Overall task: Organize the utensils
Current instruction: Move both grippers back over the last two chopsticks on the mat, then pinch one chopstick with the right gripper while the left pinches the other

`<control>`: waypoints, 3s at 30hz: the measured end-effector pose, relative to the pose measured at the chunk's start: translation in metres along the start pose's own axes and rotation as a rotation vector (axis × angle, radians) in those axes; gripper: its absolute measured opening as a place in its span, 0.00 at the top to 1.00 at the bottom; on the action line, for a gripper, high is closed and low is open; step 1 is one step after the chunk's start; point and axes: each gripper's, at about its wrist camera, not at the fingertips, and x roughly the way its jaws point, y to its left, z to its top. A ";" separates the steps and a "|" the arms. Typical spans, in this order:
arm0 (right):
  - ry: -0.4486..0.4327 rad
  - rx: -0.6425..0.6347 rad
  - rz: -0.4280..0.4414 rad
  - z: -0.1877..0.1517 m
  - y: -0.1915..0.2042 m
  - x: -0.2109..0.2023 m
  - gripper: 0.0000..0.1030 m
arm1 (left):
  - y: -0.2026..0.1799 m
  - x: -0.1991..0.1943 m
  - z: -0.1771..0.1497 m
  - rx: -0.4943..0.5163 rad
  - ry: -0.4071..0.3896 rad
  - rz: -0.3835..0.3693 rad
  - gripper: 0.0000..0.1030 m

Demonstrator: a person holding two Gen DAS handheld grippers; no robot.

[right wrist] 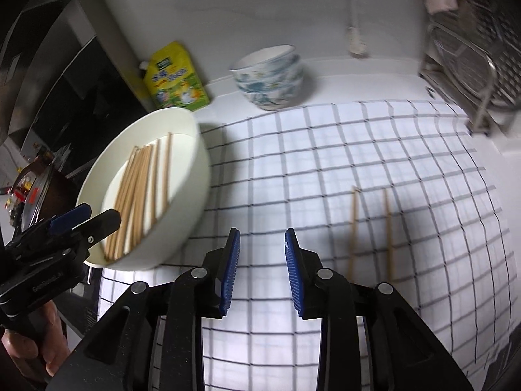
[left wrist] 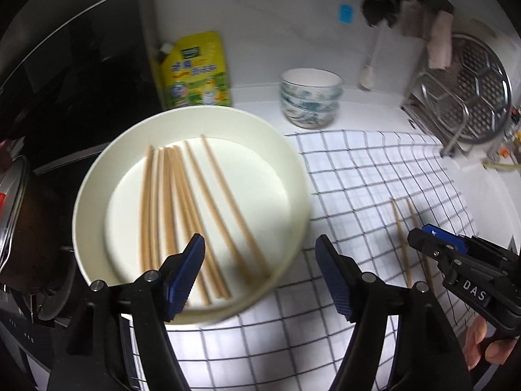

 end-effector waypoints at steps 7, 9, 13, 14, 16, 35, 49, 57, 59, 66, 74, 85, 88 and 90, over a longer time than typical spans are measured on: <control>0.002 0.065 -0.030 -0.016 -0.040 -0.011 0.73 | -0.031 0.001 -0.002 0.043 0.007 -0.024 0.33; 0.003 0.074 -0.037 -0.017 -0.048 -0.012 0.73 | -0.038 0.002 -0.002 0.049 0.010 -0.029 0.33; 0.007 0.085 -0.049 -0.021 -0.062 -0.016 0.73 | -0.053 0.005 -0.003 0.059 0.019 -0.042 0.31; 0.010 0.087 -0.051 -0.022 -0.065 -0.016 0.73 | -0.056 0.006 -0.003 0.060 0.019 -0.044 0.31; 0.017 0.088 -0.053 -0.024 -0.072 -0.017 0.73 | -0.063 0.007 -0.003 0.063 0.020 -0.047 0.31; 0.085 0.065 -0.044 -0.042 -0.114 -0.006 0.72 | -0.109 0.031 -0.014 0.051 0.080 -0.007 0.27; 0.133 -0.001 -0.062 -0.064 -0.122 0.019 0.72 | -0.132 0.048 -0.040 0.039 0.132 0.022 0.25; 0.122 -0.081 -0.114 -0.071 -0.113 0.029 0.72 | -0.137 0.057 -0.051 0.026 0.152 0.025 0.25; 0.114 -0.102 -0.124 -0.072 -0.112 0.029 0.77 | -0.139 0.060 -0.052 0.022 0.159 0.024 0.25; 0.105 -0.090 -0.127 -0.072 -0.127 0.025 0.94 | -0.155 0.075 -0.053 0.034 0.159 0.018 0.25; 0.100 -0.006 -0.146 -0.073 -0.168 0.011 0.94 | -0.182 0.097 -0.055 0.077 0.158 0.022 0.25; 0.098 -0.003 -0.141 -0.070 -0.181 0.006 0.83 | -0.188 0.109 -0.060 0.083 0.161 0.047 0.25; 0.098 -0.020 -0.150 -0.070 -0.179 0.010 0.82 | -0.189 0.109 -0.059 0.082 0.158 0.054 0.24; 0.086 -0.054 -0.168 -0.071 -0.174 0.012 0.81 | -0.189 0.109 -0.059 0.068 0.155 0.050 0.25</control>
